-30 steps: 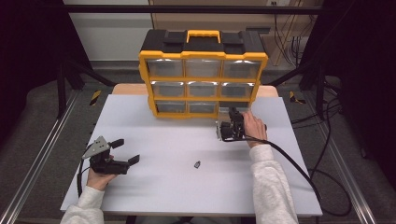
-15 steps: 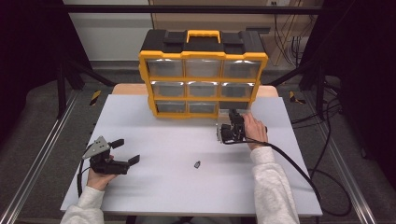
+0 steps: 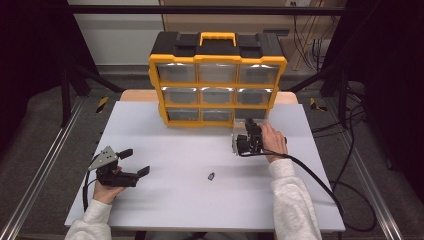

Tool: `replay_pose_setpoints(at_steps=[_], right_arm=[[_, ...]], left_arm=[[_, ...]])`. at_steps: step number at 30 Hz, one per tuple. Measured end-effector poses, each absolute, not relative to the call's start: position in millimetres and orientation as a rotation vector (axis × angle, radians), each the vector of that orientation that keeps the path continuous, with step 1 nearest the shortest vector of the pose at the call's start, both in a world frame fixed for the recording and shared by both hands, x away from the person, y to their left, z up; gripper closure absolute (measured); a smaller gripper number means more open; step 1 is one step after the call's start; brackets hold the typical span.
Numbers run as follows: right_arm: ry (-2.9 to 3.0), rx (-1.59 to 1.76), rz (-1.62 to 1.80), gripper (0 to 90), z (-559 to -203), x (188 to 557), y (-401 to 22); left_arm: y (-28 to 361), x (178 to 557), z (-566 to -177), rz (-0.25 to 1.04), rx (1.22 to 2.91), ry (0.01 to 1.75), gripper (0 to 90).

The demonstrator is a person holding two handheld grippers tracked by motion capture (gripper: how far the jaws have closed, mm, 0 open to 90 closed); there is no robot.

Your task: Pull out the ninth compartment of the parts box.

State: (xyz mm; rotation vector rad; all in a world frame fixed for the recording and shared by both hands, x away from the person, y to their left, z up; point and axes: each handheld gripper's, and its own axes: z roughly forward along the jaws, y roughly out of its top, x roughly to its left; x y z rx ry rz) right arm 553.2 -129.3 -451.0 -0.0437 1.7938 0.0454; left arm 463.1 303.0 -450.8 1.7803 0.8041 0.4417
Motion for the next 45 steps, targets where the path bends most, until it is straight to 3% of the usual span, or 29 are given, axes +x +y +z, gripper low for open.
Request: replay_pose_setpoints(at_steps=[45], right_arm=[[1.806,-0.058,0.056,76.5,-449.1,533.7,-130.3]], left_arm=[[301.9,462.6,-450.9,0.443,1.786,0.803,0.3]])
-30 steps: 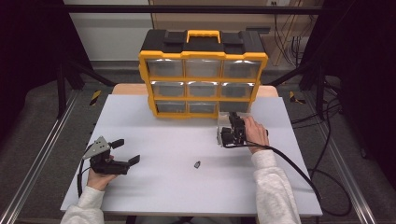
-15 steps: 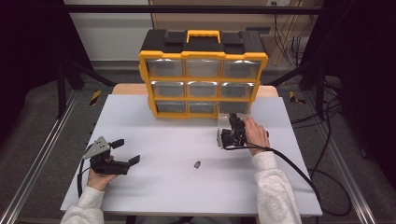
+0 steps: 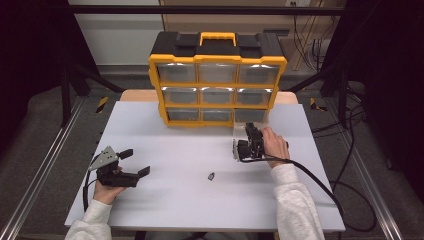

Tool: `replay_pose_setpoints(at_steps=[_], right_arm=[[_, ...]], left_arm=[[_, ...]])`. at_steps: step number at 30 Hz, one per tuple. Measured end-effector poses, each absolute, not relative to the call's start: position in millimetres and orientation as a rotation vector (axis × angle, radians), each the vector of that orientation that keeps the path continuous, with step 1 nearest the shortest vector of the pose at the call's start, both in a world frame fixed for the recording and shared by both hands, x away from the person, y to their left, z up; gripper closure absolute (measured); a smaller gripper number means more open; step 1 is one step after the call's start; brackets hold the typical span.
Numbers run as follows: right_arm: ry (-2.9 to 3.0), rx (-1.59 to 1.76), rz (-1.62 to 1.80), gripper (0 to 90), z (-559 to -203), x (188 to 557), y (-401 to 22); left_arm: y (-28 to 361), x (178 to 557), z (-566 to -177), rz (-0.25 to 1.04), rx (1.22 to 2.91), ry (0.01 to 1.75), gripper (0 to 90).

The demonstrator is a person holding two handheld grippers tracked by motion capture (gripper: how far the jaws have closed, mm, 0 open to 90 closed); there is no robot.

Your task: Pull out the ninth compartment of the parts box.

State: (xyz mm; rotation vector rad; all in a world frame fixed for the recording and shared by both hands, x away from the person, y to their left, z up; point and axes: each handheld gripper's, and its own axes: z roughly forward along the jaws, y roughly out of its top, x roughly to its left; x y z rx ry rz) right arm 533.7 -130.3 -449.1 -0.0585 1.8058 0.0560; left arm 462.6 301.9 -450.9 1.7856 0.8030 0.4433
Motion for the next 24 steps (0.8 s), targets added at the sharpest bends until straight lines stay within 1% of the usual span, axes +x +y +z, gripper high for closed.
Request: replay_pose_setpoints(at_steps=[24], right_arm=[[1.815,-0.064,0.059,76.5,-446.9,522.4,-130.3]], left_arm=[[301.4,462.2,-450.6,0.445,1.785,0.801,0.4]])
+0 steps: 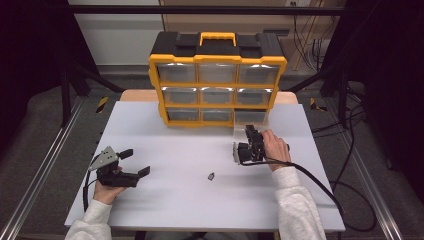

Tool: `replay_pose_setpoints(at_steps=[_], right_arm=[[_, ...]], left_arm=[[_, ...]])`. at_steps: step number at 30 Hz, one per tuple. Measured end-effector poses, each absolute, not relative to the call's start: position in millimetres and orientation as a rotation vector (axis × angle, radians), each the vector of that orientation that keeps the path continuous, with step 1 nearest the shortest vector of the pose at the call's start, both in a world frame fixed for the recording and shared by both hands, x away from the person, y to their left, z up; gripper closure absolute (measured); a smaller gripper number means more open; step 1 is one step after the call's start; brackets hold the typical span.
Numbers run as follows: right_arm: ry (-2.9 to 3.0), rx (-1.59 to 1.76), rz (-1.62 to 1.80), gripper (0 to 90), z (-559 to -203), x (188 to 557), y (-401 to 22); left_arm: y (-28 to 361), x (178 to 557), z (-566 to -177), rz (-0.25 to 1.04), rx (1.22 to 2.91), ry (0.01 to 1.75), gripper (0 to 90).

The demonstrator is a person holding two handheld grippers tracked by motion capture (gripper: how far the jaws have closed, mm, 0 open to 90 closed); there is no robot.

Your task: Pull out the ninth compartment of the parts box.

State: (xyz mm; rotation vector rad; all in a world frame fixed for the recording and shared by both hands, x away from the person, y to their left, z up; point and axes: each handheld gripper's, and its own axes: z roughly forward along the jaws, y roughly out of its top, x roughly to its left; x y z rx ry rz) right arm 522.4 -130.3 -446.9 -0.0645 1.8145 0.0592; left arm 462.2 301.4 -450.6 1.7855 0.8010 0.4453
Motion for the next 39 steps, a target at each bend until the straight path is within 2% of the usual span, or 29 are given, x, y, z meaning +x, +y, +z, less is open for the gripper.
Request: replay_pose_setpoints(at_steps=[17,19,27,29,32,35,39], right_arm=[[1.827,-0.054,0.06,74.9,-447.6,521.1,-130.4],[1.833,-0.032,0.075,69.0,-446.7,521.3,-130.7],[1.857,0.054,0.169,55.4,-439.3,519.8,-130.8],[1.878,0.104,0.233,48.4,-435.1,518.6,-130.6],[1.892,0.139,0.28,44.1,-432.1,517.4,-130.2],[1.91,0.199,0.347,34.1,-428.7,516.2,-129.6],[1.936,0.272,0.428,25.2,-426.2,514.3,-128.9]], left_arm=[[301.2,461.8,-450.2,0.448,1.786,0.8,0.5],[301.2,461.8,-450.1,0.448,1.785,0.8,0.5],[301.1,461.7,-450.1,0.45,1.785,0.8,0.5],[301.0,461.6,-450.0,0.449,1.785,0.8,0.5],[301.0,461.5,-449.8,0.452,1.784,0.8,0.5],[301.1,461.5,-449.8,0.452,1.784,0.8,0.5],[301.1,461.5,-449.8,0.452,1.784,0.801,0.5]])
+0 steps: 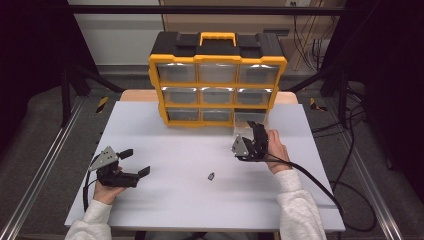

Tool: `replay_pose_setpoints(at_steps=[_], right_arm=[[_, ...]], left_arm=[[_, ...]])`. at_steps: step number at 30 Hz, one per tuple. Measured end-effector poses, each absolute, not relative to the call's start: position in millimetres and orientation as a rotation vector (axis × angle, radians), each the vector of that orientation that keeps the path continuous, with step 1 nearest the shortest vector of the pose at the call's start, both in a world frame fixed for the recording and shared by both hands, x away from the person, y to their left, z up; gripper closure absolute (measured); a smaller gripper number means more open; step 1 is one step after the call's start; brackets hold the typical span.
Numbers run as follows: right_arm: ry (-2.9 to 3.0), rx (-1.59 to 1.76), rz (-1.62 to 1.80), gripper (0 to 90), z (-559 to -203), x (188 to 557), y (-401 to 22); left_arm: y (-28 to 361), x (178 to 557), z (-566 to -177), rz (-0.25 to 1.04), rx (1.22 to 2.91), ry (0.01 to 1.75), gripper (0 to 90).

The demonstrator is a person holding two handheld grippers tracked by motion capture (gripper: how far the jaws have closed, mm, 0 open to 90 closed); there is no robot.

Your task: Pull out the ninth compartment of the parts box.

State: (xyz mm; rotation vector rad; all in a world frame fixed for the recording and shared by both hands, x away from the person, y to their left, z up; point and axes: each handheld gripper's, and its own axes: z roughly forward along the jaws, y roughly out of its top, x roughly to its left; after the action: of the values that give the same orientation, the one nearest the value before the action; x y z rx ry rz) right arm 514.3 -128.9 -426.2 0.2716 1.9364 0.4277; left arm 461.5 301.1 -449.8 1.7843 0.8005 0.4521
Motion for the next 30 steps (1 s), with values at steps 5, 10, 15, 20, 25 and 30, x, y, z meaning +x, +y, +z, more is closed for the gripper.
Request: replay_pose_setpoints(at_steps=[5,10,15,20,25,30], right_arm=[[1.996,0.354,0.55,15.9,-419.8,512.1,-130.4],[2.035,0.448,0.67,8.2,-413.5,510.4,-134.1],[2.048,0.502,0.766,4.9,-408.2,506.4,-134.9],[2.056,0.569,0.866,3.9,-405.7,503.1,-138.2],[2.076,0.647,0.967,3.4,-405.0,499.3,-142.0],[2.088,0.704,1.037,2.6,-405.9,493.3,-145.2]], left_arm=[[301.2,461.4,-449.7,0.453,1.784,0.801,0.5],[300.9,461.5,-449.9,0.453,1.785,0.802,0.5],[300.5,461.4,-450.0,0.452,1.787,0.802,0.5],[300.1,461.1,-449.7,0.454,1.787,0.801,0.5],[299.6,461.4,-450.0,0.453,1.791,0.8,0.5],[299.2,461.1,-450.0,0.454,1.79,0.8,0.5]])
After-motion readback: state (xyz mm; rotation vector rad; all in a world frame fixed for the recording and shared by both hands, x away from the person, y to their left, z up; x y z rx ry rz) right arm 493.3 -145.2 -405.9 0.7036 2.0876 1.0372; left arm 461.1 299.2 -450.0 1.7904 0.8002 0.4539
